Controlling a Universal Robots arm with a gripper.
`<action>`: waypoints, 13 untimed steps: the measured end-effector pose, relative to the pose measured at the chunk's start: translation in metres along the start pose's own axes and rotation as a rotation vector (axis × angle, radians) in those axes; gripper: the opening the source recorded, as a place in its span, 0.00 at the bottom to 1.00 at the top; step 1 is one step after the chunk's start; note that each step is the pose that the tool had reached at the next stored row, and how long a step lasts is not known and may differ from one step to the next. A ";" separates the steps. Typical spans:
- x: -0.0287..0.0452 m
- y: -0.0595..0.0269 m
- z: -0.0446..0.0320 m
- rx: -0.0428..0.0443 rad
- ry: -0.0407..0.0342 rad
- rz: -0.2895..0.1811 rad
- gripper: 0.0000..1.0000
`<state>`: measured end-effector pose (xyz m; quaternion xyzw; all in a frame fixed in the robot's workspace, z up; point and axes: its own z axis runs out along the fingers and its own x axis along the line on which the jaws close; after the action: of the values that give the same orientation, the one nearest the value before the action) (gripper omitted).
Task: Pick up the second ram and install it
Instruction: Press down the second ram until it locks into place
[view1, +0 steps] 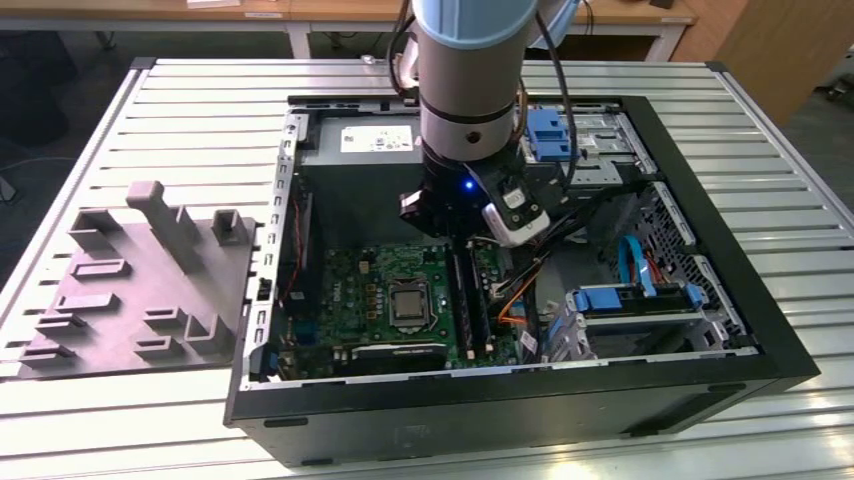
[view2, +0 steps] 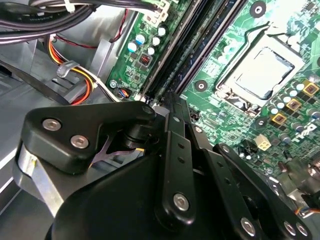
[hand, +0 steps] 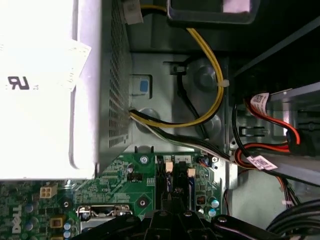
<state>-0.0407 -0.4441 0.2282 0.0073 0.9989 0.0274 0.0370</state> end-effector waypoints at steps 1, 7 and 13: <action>0.0000 0.0002 0.0002 0.0001 0.0000 0.000 0.10; 0.0001 0.0002 0.0015 -0.0002 -0.0001 0.000 0.10; 0.0006 0.0006 0.0062 0.0002 0.0000 0.000 0.10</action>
<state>-0.0408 -0.4432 0.2220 0.0074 0.9989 0.0272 0.0370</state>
